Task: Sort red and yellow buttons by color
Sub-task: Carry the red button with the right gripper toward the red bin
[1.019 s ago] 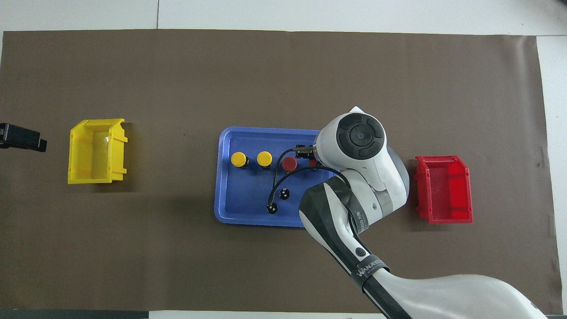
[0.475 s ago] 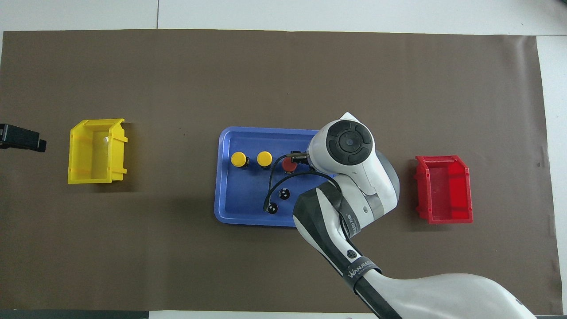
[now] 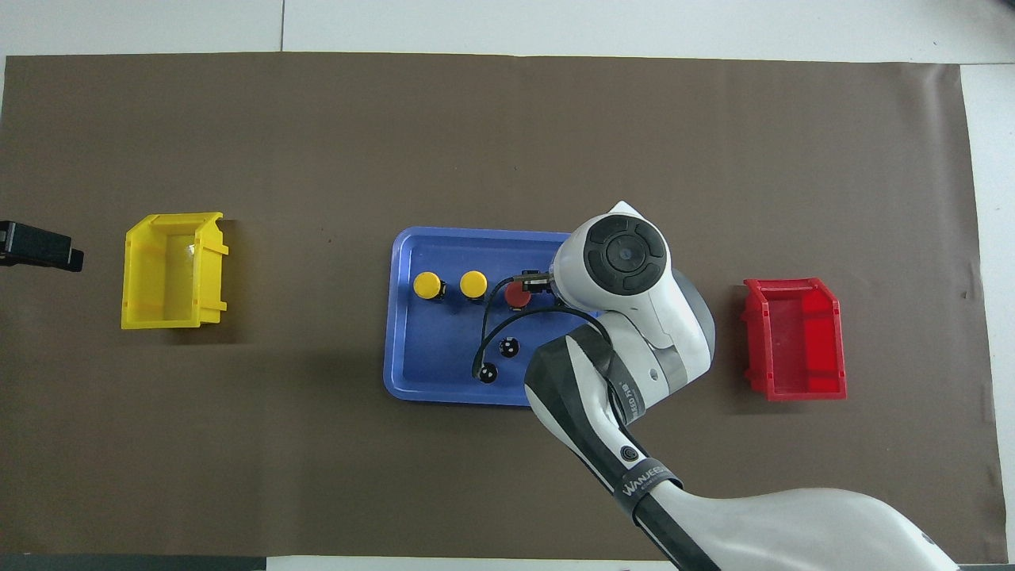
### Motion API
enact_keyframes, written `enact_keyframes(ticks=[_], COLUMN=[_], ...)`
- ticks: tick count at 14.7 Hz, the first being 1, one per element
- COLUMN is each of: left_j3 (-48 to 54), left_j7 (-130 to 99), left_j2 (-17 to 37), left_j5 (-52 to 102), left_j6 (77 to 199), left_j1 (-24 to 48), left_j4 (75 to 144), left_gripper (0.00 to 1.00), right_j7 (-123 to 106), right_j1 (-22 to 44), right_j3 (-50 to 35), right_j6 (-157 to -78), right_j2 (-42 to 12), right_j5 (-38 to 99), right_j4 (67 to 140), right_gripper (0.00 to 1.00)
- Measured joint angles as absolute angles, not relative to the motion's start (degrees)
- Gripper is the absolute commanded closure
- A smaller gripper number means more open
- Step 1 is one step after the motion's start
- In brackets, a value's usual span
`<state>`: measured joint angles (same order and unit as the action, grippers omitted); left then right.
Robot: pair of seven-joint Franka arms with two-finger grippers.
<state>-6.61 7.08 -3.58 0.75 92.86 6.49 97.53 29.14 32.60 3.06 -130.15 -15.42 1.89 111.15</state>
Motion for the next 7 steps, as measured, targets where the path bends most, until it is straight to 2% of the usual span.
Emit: enact_keyframes(ticks=[4, 7], left_j3=[-5.65, -5.04], left_j7=[-0.13, -14.58], left_j2=[-3.86, -3.18], left_j5=[0.77, 0.76], left_j6=[98.02, 106.33], left_j1=[10.84, 20.86], left_j4=[100.72, 105.91], left_gripper=[0.0, 0.0], right_j7=[24.54, 13.06], right_j1=[29.17, 20.78], right_j3=[3.81, 4.08], right_j6=[-120.86, -111.53], right_j2=[-13.26, -7.03], right_j5=[1.81, 1.8], right_j4=[105.18, 104.54], right_gripper=[0.71, 0.71])
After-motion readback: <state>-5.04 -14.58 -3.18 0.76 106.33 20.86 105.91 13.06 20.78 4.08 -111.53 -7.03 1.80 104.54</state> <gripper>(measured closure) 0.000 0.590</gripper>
